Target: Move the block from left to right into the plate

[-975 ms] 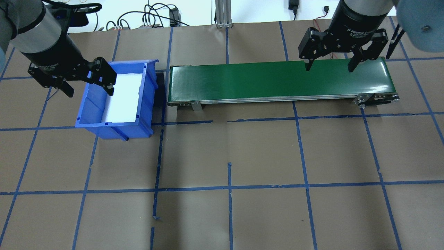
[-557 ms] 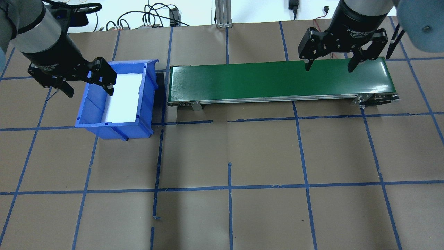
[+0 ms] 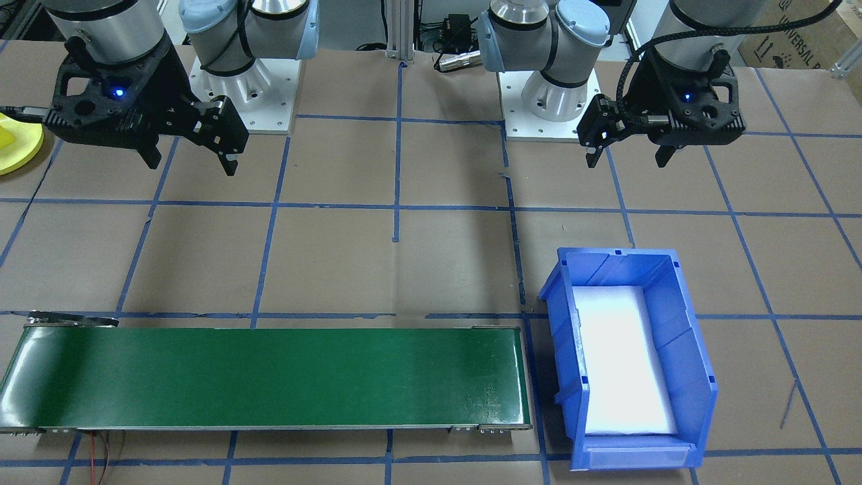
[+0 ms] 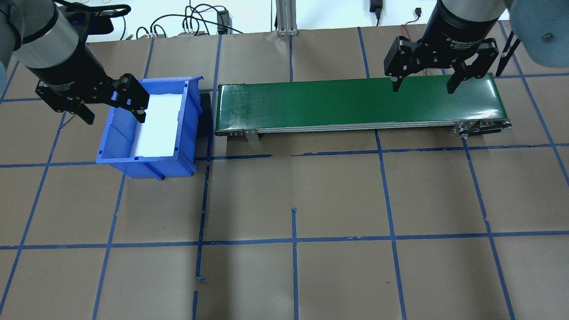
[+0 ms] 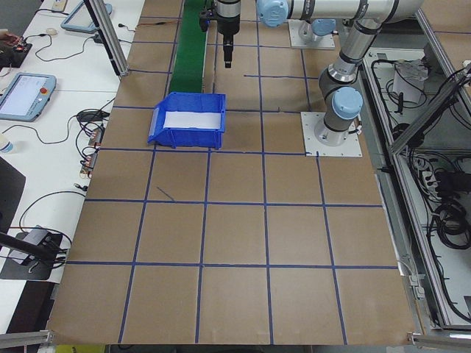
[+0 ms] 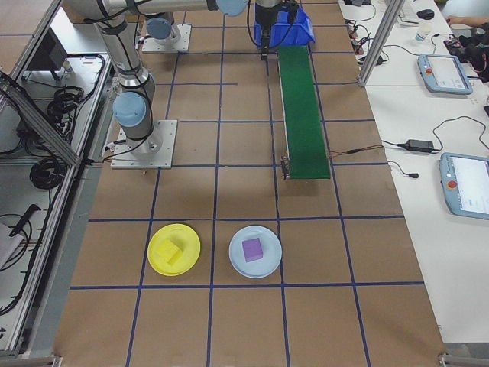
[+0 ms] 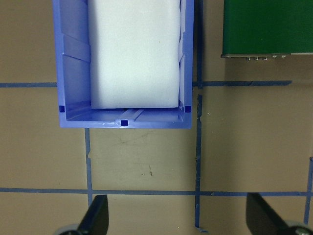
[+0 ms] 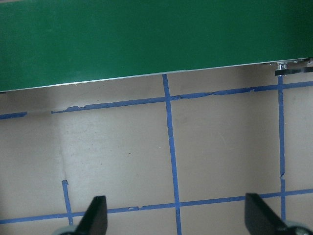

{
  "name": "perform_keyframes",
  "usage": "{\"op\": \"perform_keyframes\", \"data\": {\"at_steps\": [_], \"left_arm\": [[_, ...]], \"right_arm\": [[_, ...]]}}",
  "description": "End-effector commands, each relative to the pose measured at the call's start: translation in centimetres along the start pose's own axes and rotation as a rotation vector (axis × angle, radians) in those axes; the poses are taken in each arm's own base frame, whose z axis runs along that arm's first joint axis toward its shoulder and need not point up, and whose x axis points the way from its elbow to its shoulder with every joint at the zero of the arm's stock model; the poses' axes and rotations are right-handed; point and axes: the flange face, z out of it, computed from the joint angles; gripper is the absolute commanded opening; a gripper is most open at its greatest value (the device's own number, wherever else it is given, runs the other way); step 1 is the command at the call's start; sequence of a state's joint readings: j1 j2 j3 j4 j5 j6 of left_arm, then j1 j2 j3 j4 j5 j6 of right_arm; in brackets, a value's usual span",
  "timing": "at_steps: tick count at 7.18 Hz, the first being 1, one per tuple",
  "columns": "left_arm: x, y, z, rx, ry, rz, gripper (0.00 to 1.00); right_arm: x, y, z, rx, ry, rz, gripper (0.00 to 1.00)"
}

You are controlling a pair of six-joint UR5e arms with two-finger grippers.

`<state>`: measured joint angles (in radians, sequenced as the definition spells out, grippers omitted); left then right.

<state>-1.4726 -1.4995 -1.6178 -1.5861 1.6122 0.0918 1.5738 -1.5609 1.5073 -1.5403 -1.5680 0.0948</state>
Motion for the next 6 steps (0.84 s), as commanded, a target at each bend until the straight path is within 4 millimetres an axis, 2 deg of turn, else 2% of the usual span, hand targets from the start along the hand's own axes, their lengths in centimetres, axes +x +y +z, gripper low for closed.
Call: {"op": "perform_keyframes", "data": {"at_steps": [1,6], "left_arm": [[0.0,-0.02,0.06,-0.001,0.0,0.0,1.0],[0.01,-0.04,-0.01,0.0,0.001,-0.003,1.0]], "right_arm": [[1.04,-0.09,0.33,-0.02,0.016,-0.006,1.0],[1.01,0.7,-0.18,-0.02,0.006,-0.007,1.0]]}}
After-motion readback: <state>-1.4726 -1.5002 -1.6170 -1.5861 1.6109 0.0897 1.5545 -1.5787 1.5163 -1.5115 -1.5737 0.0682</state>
